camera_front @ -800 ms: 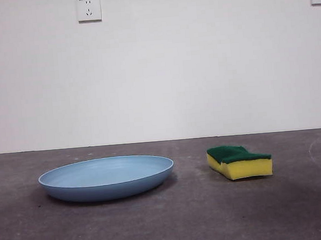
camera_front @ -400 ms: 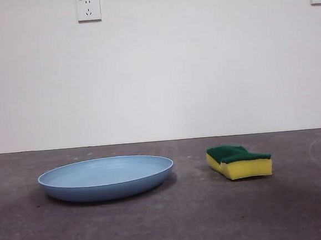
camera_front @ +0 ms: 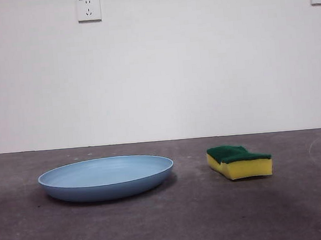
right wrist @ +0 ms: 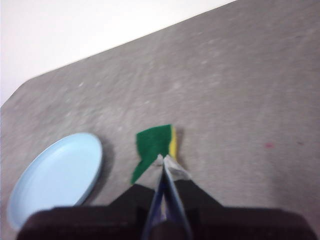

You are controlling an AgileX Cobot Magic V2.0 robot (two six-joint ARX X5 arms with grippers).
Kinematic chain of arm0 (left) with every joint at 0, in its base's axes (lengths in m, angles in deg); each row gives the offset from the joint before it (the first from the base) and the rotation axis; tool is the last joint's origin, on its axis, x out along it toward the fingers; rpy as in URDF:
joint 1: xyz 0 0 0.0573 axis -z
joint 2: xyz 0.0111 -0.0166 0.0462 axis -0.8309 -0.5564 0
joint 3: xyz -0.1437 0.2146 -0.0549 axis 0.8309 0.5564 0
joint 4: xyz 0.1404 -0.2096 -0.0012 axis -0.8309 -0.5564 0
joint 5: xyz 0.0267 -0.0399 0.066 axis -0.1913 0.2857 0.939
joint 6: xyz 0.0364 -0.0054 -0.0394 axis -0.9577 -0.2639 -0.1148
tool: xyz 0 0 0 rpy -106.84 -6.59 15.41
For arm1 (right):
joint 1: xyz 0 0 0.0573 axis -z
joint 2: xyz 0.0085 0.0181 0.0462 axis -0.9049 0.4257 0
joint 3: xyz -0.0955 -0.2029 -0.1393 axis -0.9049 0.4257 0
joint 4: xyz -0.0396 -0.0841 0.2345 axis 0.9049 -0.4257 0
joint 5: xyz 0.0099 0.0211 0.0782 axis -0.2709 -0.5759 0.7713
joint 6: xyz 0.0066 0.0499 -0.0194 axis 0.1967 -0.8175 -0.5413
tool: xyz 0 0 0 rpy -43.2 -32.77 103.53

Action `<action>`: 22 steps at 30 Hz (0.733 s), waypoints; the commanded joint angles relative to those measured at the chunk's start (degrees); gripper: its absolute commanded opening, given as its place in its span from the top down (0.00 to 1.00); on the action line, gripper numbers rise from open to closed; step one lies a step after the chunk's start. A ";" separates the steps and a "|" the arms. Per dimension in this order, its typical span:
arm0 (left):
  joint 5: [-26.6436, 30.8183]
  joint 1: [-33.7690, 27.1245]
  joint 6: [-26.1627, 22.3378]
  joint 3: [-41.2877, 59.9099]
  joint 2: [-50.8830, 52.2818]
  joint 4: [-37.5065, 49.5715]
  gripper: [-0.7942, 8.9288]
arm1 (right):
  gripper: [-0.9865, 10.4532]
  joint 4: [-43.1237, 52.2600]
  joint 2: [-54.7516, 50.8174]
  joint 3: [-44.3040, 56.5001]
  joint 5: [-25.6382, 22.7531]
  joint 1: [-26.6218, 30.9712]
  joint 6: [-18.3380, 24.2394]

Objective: Pick up the plate,pick up the cloth,clean the plate with the cloth

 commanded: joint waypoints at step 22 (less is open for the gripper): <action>-11.67 -0.04 -1.29 -18.40 -37.51 -3.08 0.44 | 0.50 -13.94 29.94 -16.90 12.63 0.02 10.53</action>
